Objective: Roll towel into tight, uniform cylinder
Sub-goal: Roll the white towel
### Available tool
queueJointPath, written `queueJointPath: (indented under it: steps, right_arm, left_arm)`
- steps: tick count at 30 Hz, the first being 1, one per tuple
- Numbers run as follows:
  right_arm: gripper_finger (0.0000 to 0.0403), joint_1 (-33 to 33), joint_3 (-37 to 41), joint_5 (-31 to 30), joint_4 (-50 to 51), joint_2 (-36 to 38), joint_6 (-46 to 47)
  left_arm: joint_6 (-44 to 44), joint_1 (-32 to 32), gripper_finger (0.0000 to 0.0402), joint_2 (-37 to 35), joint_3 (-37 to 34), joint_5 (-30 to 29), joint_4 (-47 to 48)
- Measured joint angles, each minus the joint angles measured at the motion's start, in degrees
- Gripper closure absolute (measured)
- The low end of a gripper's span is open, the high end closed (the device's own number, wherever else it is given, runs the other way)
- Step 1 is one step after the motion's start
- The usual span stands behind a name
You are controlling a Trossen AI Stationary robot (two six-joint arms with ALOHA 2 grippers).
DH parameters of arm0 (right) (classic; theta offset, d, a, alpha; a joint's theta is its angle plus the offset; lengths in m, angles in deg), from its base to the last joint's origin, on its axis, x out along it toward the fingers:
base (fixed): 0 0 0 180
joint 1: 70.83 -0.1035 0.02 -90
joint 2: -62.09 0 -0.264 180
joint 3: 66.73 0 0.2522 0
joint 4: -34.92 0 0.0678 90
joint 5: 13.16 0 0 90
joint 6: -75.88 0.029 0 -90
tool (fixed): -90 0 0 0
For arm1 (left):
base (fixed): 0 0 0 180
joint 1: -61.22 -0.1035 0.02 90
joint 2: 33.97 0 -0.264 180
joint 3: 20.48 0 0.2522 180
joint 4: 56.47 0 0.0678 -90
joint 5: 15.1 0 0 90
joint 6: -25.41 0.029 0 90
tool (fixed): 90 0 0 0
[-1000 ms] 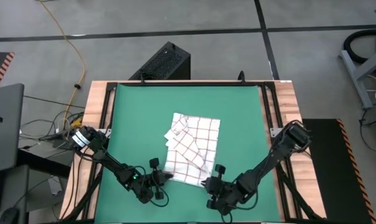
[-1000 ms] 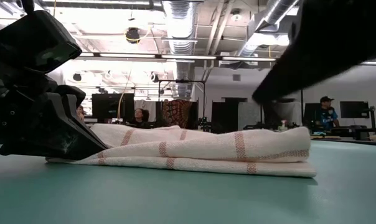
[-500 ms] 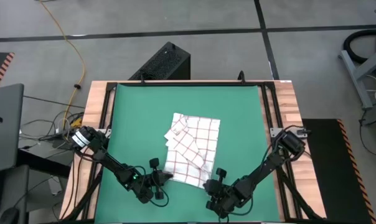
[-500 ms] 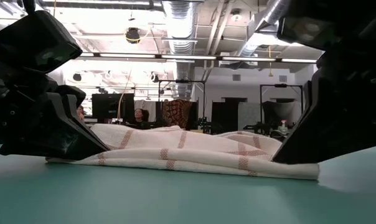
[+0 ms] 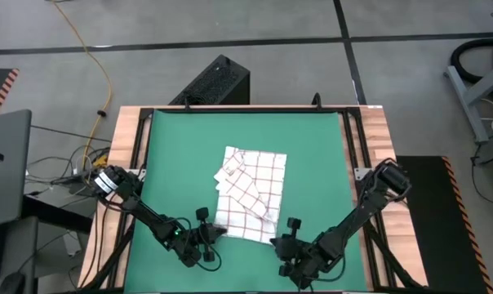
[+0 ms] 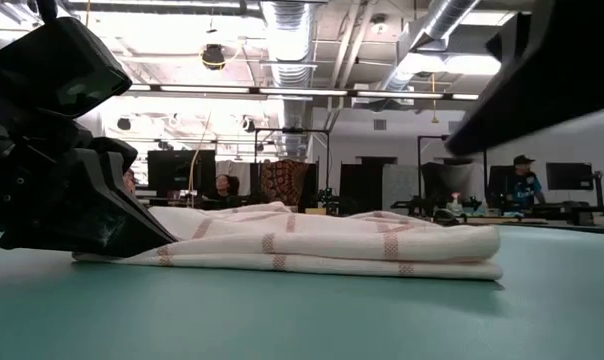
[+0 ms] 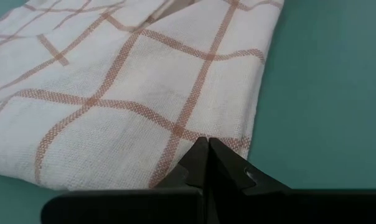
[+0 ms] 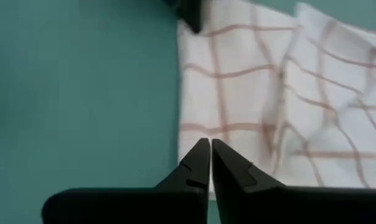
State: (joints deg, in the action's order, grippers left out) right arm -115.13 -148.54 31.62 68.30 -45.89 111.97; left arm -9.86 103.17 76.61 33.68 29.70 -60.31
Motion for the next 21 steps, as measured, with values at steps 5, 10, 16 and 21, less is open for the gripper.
queueJointPath:
  steps: [5,10,16,21]
  right_arm:
    - [0.0296,1.1,0.0,10.8,-4.1,-0.2,-7.1]
    - [0.0224,3.8,-0.1,13.0,-7.9,-0.2,-14.5]
    - [0.0169,5.5,-0.1,14.8,-4.9,-0.2,-13.8]
    - [0.0173,5.5,-0.1,15.2,-3.5,-0.2,-11.3]
  left_arm:
    - [0.0,0.0,0.0401,0.0,0.0,0.0,0.0]
    - [-0.1,0.0,0.0401,0.0,0.0,0.0,0.0]
    - [-0.9,0.0,0.0402,0.0,0.0,0.2,0.0]
    - [-0.5,0.0,0.0402,0.0,0.0,0.2,0.1]
